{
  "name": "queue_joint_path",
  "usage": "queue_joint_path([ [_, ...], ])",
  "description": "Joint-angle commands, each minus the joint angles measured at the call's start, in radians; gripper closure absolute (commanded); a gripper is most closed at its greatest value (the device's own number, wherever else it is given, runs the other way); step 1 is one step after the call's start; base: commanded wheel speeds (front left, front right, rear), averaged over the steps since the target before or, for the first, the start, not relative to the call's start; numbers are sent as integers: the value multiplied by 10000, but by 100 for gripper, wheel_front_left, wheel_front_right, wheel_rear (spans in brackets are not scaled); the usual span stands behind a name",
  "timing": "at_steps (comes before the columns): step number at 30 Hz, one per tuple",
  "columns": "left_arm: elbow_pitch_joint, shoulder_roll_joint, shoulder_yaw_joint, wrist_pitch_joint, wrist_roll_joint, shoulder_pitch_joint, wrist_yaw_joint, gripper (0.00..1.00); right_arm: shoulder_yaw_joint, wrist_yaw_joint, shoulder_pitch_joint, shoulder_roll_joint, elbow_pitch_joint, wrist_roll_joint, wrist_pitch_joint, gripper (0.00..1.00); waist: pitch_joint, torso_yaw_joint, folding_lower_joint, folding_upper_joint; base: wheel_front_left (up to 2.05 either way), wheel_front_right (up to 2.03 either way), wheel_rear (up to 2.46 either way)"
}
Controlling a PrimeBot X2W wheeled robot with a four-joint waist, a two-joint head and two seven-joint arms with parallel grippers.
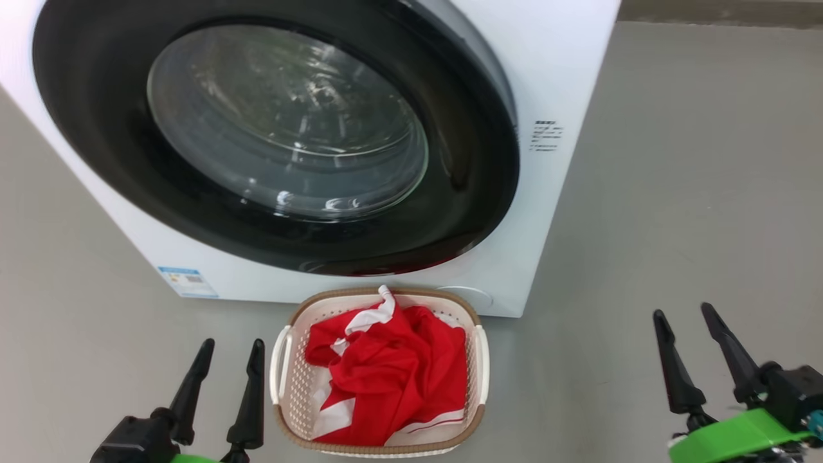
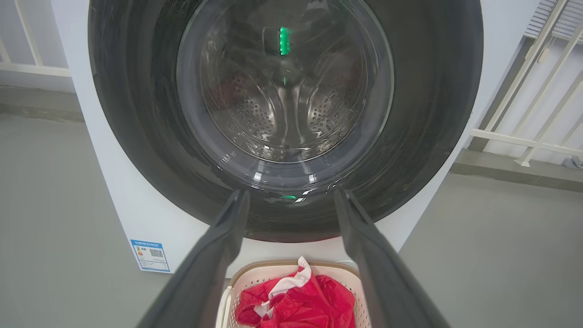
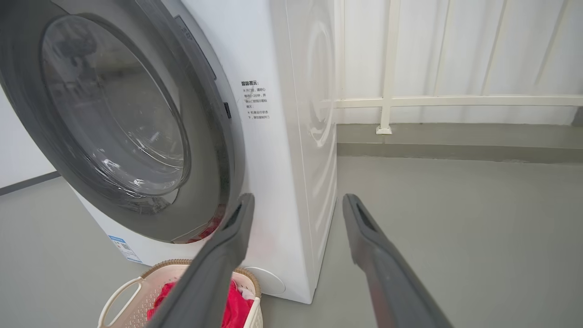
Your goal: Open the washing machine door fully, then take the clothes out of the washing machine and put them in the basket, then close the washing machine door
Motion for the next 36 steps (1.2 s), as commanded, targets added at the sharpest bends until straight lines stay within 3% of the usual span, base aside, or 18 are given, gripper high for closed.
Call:
queue_joint_path([
  [1,-234,200,386,-78,97,-38,-55,0,77,-11,23,-139,-292,32,6,0,-129,-149,0,0,0,0,0],
  [18,-354,439,579,-78,325,559,-55,0,-859,-11,1406,121,-607,58,6,0,-651,-1129,0,0,0,0,0],
  [36,-358,367,772,-78,231,703,-55,0,-981,-11,1671,235,-667,20,6,0,-806,-1294,0,0,0,0,0],
])
